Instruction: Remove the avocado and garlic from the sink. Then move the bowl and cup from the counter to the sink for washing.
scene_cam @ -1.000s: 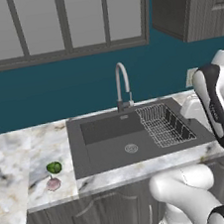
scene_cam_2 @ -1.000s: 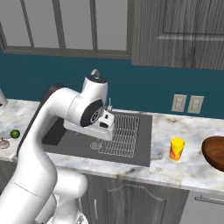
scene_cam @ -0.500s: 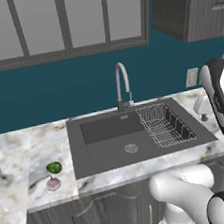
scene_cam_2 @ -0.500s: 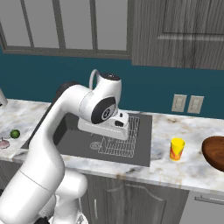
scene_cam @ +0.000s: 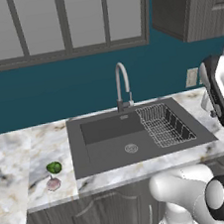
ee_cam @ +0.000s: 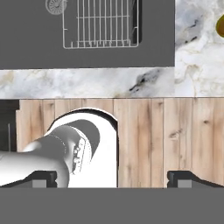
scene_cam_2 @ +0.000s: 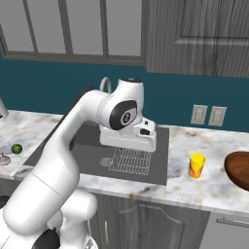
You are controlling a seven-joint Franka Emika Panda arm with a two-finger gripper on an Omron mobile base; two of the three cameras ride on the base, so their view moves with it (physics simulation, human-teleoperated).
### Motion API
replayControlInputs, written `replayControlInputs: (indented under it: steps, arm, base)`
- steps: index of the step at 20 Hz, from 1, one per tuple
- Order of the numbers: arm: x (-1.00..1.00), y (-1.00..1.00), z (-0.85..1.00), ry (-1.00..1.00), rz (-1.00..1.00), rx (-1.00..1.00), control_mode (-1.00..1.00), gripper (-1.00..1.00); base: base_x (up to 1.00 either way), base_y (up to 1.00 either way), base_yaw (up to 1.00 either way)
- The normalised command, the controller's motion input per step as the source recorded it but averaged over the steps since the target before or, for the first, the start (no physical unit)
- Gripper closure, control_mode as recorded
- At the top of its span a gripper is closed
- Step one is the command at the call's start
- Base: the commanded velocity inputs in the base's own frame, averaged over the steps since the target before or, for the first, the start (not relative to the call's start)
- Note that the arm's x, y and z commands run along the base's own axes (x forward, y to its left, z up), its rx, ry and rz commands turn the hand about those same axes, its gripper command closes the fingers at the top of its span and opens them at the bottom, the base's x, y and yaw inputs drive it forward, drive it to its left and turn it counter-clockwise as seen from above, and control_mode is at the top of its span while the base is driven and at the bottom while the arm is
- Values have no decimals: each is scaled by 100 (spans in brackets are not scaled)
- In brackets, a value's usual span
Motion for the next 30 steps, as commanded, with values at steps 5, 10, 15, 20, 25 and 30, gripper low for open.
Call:
replayControlInputs:
  steps: [5, 10, 15, 20, 25, 30]
  arm:
    - [9, -41, 0, 0, 0, -1, -100, -100]
    - [11, -36, 0, 0, 0, 0, -100, -100]
    - [26, -25, 0, 0, 0, 0, -100, -100]
    - [32, -24, -4, 0, 0, 0, -100, -100]
    - [30, -23, -10, 0, 0, 0, -100, -100]
    - [23, -26, -17, 0, 0, 0, -100, -100]
  base:
    - [0, 0, 0]
    - [0, 0, 0]
    - [0, 0, 0]
    - [0, 0, 0]
    - [0, 0, 0]
    - [0, 0, 0]
